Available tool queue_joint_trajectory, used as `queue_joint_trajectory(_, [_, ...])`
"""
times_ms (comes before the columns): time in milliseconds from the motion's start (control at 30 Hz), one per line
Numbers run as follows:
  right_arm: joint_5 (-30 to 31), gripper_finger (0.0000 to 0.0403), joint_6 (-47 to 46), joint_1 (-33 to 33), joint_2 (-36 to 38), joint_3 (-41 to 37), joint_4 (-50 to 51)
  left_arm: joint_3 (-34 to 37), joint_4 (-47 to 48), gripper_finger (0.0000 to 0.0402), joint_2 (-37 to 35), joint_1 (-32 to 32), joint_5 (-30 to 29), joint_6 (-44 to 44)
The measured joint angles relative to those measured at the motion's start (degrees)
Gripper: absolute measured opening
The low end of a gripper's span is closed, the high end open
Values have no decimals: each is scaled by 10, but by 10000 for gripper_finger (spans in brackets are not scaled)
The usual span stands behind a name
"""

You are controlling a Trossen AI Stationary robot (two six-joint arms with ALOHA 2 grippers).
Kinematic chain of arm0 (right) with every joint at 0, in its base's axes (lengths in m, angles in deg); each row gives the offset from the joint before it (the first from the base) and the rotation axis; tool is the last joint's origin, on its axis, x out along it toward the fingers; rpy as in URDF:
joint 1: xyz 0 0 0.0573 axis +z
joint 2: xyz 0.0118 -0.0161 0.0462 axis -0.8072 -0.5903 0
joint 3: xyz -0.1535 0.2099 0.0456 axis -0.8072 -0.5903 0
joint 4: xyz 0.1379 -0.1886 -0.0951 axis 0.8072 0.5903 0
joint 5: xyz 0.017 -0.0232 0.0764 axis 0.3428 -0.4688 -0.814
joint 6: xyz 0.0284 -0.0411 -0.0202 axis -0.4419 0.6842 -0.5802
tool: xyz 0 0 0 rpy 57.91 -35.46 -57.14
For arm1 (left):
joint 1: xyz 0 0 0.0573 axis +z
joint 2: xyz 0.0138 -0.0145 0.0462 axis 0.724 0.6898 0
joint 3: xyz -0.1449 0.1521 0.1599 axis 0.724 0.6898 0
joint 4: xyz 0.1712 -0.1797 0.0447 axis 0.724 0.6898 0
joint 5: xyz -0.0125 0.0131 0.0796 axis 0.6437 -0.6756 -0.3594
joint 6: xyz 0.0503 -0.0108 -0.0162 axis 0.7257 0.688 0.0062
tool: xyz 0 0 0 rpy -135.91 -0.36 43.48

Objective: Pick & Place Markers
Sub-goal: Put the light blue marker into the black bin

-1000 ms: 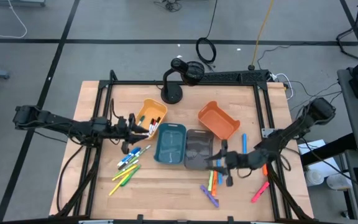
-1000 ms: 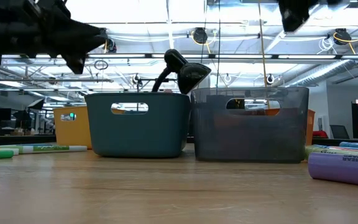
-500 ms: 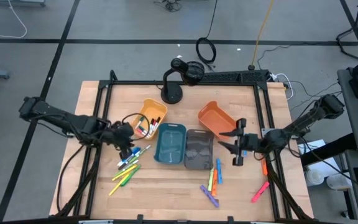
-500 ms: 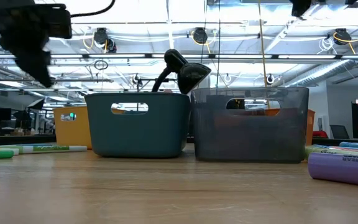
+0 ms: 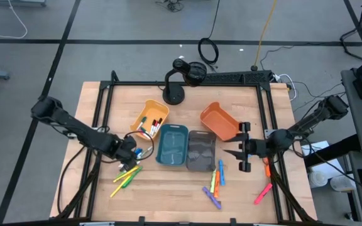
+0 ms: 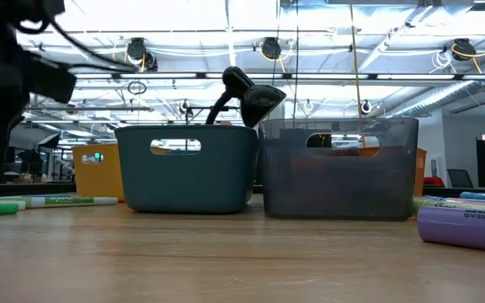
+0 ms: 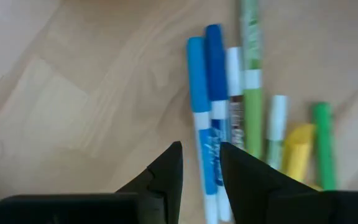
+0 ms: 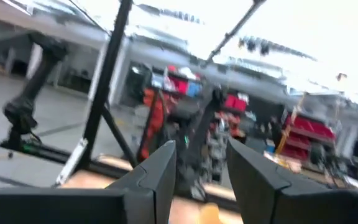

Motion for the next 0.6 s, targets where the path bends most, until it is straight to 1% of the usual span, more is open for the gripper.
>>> queue_joint_trajectory(133, [-27,130,11,0,9,0,-14,11,0,113,26,1,0,-28])
queue_joint_trajectory(367, [-27,130,27,0,20,0,-13,13,-20,113,39,1,27,-39])
queue_joint_trajectory(600, [-26,130,25,0,20,0,-7,13,-31,113,39,-3,35,-38])
